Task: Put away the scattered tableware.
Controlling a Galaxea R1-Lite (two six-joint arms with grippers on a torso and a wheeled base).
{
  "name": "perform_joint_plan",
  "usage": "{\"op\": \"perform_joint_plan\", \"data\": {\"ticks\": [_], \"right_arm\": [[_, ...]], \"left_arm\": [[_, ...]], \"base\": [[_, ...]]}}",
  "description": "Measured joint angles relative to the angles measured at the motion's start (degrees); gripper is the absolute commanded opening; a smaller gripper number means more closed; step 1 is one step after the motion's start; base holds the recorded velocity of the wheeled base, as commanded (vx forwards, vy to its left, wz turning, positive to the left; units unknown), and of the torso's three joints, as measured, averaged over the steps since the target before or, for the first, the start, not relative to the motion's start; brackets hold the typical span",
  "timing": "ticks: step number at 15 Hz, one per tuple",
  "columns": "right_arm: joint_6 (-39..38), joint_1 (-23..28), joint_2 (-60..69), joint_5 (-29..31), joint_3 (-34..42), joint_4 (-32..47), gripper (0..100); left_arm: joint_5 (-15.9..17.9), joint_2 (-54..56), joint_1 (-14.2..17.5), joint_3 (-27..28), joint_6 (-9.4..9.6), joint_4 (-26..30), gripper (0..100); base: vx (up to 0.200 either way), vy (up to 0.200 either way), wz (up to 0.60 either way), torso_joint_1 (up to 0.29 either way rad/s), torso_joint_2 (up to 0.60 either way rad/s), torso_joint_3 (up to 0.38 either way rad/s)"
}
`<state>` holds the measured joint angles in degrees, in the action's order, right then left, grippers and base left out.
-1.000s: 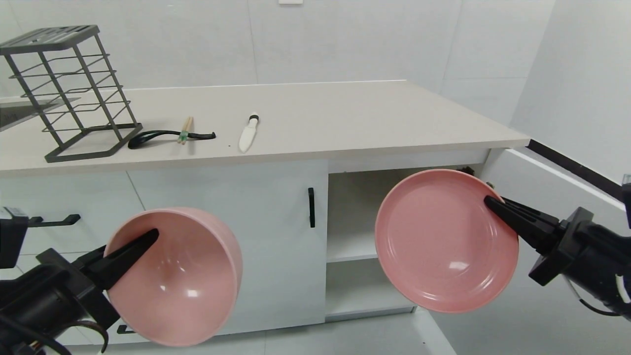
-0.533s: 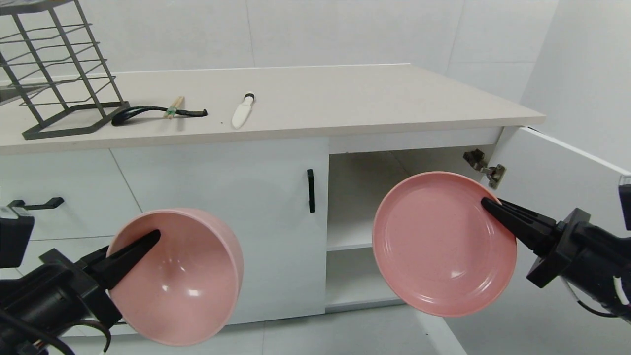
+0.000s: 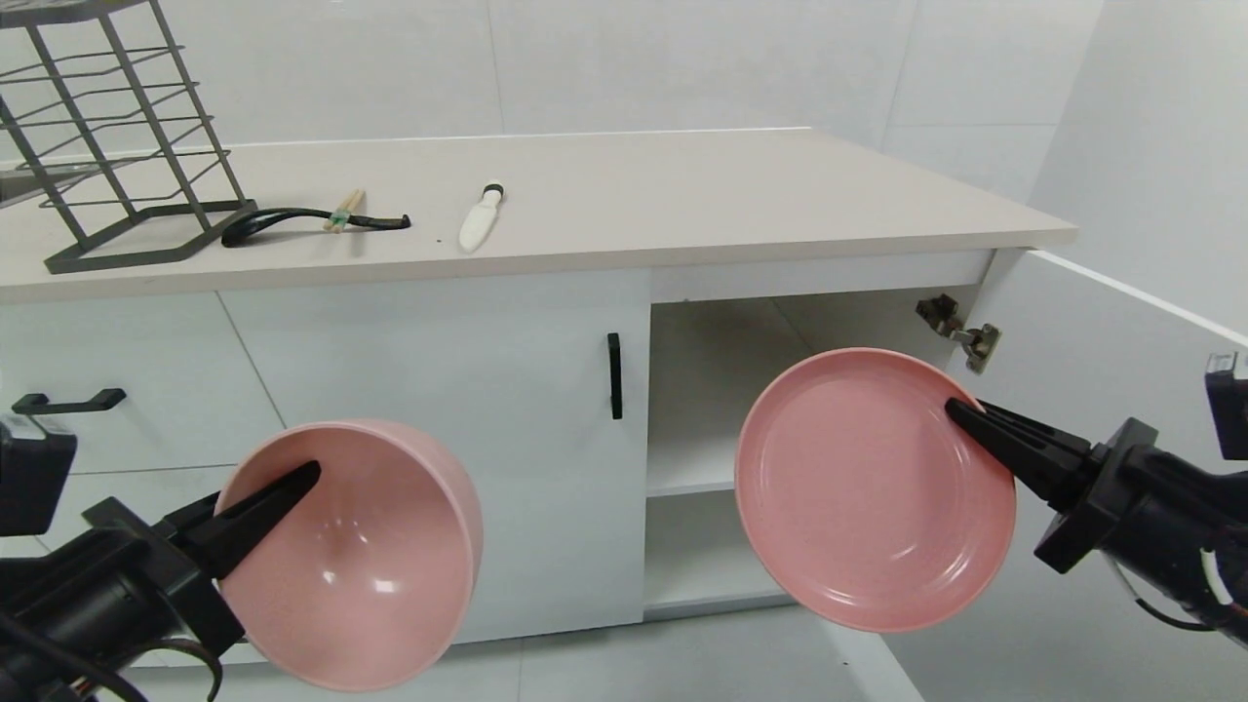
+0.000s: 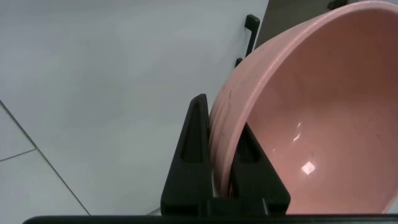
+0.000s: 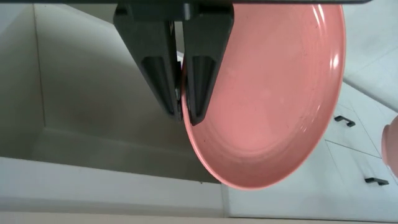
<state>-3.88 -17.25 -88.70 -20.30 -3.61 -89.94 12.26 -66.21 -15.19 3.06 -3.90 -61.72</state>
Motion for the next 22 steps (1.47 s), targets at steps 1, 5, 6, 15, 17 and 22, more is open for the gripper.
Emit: {"op": "perform_joint_plan", "data": {"ticks": [1, 5, 6, 15, 17, 22], "right_arm": [[0.0, 0.0, -0.3, 0.02, 0.11, 0.0, 0], [0.0, 0.05, -1.6, 0.05, 0.67, 0.09, 0], [0.02, 0.0, -1.96, 0.05, 0.85, 0.06, 0], [0.09, -0.27, -3.55, 0.0, 1.66, 0.04, 0], [0.65, -0.66, -4.46, 0.0, 2.32, 0.11, 0], [2.35, 0.61, -7.55, 0.16, 3.4, 0.04, 0]], "left_arm": [[0.02, -0.07, 0.0, -0.17, 0.0, 0.13, 0], [1.67, -0.61, -0.4, -1.27, 2.49, 0.3, 0], [1.99, -0.71, -0.55, -1.69, 4.52, 0.28, 0], [2.01, -1.9, -0.44, -2.46, 5.73, -0.3, 0], [2.01, -1.9, -0.54, -2.46, 5.81, -0.35, 0], [2.07, -1.9, -0.63, -2.12, 6.0, -0.46, 0]], "base": [[0.2, 0.0, 0.0, -0.002, 0.0, 0.032], [0.05, 0.0, 0.0, -0.005, 0.0, 0.004], [0.0, 0.0, 0.0, 0.0, 0.0, 0.0], [0.022, 0.044, 0.0, -0.001, 0.0, 0.002], [0.0, 0.0, 0.0, 0.0, 0.0, 0.0], [0.04, 0.0, 0.0, 0.0, 0.0, 0.0]]}}
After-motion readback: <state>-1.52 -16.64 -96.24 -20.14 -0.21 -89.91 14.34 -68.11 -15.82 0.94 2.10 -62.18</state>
